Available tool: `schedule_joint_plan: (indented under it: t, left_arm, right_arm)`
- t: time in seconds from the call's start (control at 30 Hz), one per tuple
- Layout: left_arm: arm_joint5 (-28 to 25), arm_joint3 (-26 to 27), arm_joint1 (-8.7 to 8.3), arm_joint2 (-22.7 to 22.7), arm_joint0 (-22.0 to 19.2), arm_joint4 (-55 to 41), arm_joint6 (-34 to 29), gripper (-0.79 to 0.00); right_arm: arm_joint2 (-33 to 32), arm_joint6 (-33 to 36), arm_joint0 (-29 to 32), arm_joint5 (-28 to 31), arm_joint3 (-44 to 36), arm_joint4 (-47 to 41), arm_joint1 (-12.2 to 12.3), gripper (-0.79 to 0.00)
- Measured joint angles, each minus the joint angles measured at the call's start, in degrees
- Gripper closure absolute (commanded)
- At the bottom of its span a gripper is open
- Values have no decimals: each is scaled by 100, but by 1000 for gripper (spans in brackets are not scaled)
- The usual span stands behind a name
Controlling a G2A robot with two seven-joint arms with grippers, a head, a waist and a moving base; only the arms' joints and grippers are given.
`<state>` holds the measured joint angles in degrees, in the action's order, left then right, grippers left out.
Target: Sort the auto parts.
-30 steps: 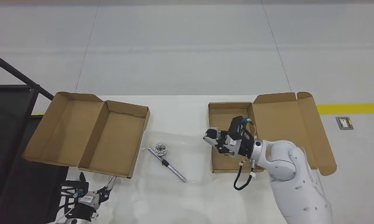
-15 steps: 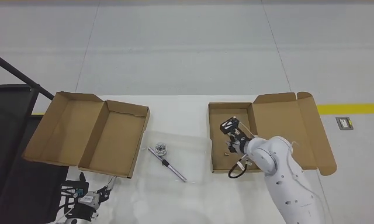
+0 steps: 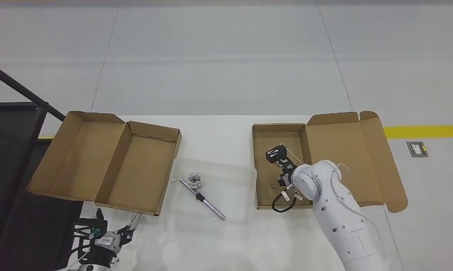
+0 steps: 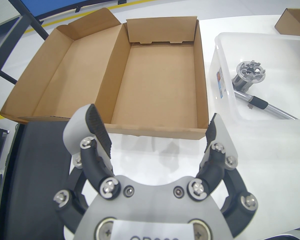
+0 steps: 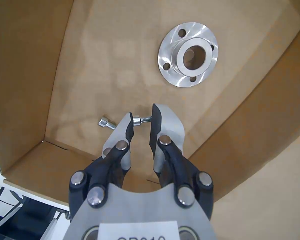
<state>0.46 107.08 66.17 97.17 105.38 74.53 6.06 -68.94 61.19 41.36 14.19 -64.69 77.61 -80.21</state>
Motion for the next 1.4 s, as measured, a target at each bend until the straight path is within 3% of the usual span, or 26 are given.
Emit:
schedule_joint_plan:
  t: [0.1,0.33,0.53,0.67,0.7,0.73,0.8,0.83,1.03,1.23,1.4]
  left_arm:
    - [0,0,0,0,0,0,0,-785]
    - [0,0,0,0,0,0,0,-785]
    - [-18,256,-26,137,-99,560,-36,-785]
    - [-313,630,-89,192,-257,1630,-425,-785]
    - [-390,714,-101,191,-313,1853,-546,-785]
    - [-479,799,-113,181,-376,2066,-684,-785]
    - [-765,998,-142,122,-525,2543,-974,-785]
    - [-900,1071,-152,89,-594,2706,-1096,-785]
    - [-2094,1298,-211,-290,-1273,3302,-1955,-785]
    - [-3701,1148,-248,-605,-2153,2714,-2805,-785]
    - [-3836,1131,-249,-617,-2244,2635,-2886,-785]
  right_arm:
    - [-17,-33,32,-14,-46,-18,13,-305]
    - [-264,-312,374,54,-643,-80,103,-314]
    - [-536,-893,1170,368,-2103,-229,210,-351]
    - [-717,-1398,1871,755,-3248,-268,295,-391]
    - [-756,-1524,2025,876,-3481,-274,314,-563]
    - [-800,-1645,2181,1009,-3703,-268,336,-677]
    - [-910,-1900,2538,1287,-4179,-193,387,-773]
    - [-956,-2012,2692,1401,-4367,-157,407,-785]
    - [-1332,-2879,3692,2168,-5337,83,545,-785]
    - [-1962,-4003,4617,2959,-6018,325,683,-785]
    - [-2154,-4149,4795,3028,-6077,441,711,-785]
